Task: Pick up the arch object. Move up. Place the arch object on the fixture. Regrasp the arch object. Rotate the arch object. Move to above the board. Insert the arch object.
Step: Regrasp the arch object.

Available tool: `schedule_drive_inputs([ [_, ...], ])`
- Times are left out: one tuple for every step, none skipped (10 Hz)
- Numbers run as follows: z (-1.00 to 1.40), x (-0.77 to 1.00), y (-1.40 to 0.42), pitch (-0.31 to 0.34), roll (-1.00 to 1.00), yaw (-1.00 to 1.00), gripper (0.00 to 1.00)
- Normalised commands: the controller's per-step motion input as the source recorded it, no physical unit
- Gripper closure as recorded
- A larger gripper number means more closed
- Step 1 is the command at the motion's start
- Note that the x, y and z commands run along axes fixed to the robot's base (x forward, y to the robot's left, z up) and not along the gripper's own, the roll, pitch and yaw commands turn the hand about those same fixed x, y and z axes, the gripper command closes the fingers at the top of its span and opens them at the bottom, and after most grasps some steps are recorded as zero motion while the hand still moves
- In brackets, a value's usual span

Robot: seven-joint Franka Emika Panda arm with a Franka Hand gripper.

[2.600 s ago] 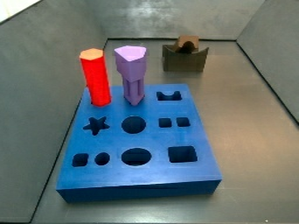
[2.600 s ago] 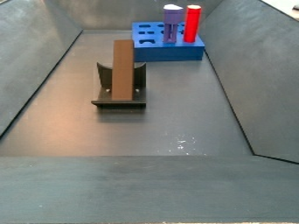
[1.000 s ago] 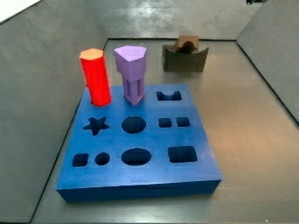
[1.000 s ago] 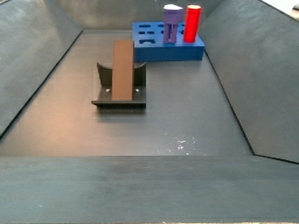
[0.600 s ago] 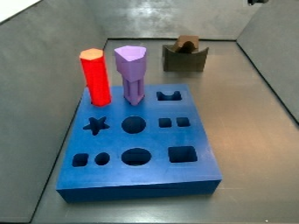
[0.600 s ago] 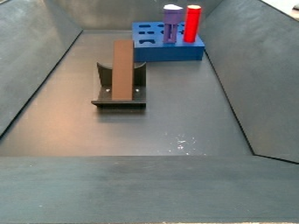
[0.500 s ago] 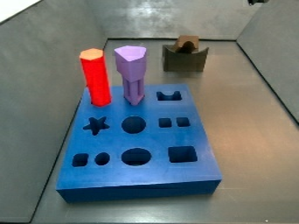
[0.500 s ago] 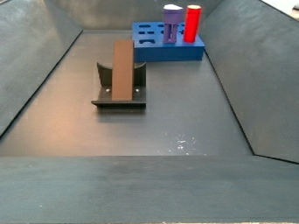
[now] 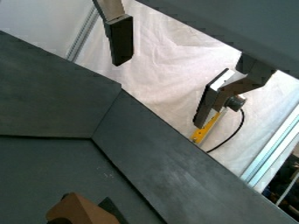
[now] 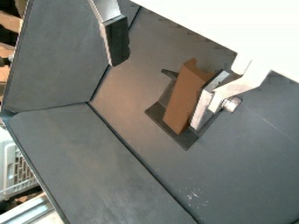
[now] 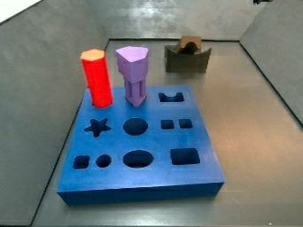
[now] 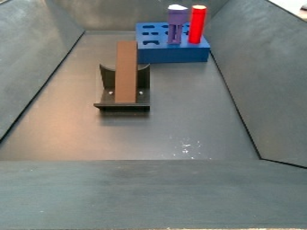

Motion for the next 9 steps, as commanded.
schedule_drive_inputs([
  [-0.03, 0.47, -0.06, 0.040, 0.16, 0.09, 0.00],
  [-0.03, 0.46, -0.06, 0.050, 0.16, 0.09, 0.00],
  [-0.03, 0.46, -0.06, 0.058, 0.15, 0.09, 0.00],
  [-0.03, 0.45, -0.06, 0.063, 0.15, 0.09, 0.00],
  [-0.03, 0.45, -0.06, 0.066, 0.14, 0.10, 0.00],
  [-0.03, 0.45, -0.05, 0.067, 0.14, 0.10, 0.00],
  [-0.03, 0.45, -0.05, 0.068, 0.14, 0.10, 0.00],
  [-0.03, 0.45, -0.05, 0.069, 0.14, 0.10, 0.00],
  [-0.03, 0.45, -0.05, 0.070, 0.14, 0.10, 0.00],
])
